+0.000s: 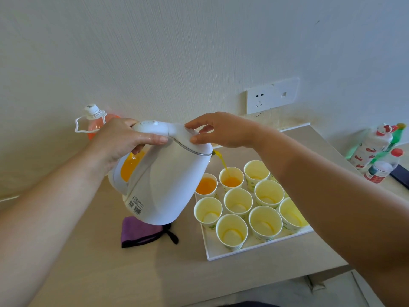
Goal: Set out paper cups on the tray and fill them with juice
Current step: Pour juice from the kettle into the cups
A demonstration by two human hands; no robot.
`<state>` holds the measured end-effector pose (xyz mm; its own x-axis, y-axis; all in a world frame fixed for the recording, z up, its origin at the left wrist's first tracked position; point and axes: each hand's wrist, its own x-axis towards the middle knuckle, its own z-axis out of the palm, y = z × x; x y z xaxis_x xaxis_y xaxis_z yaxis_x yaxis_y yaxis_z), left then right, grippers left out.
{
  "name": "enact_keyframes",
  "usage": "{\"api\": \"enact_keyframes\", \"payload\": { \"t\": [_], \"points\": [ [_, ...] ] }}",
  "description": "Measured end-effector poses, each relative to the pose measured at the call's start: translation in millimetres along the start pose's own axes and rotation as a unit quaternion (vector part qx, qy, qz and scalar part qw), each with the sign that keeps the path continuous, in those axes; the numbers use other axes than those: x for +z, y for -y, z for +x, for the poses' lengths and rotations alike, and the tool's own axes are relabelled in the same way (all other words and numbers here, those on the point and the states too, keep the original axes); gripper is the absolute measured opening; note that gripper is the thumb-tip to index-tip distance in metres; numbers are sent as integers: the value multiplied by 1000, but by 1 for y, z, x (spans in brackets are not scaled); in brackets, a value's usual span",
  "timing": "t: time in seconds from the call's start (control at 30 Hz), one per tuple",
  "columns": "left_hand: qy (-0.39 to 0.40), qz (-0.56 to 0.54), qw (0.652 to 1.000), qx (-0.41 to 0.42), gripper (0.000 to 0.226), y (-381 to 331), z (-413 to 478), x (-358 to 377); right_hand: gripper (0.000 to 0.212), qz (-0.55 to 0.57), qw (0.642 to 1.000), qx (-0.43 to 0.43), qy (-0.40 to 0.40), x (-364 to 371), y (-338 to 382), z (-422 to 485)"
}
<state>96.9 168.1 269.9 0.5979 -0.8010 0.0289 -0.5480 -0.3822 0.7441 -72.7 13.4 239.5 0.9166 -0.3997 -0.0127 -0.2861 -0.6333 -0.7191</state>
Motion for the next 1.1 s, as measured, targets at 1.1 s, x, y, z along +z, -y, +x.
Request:
{"api": "enact_keyframes", "payload": {
  "t": [1.1],
  "points": [
    [-8,14,1000,-12,99,-5,-1,-4,44,6,1000,-8,-1,-3,1,-6]
  ]
}}
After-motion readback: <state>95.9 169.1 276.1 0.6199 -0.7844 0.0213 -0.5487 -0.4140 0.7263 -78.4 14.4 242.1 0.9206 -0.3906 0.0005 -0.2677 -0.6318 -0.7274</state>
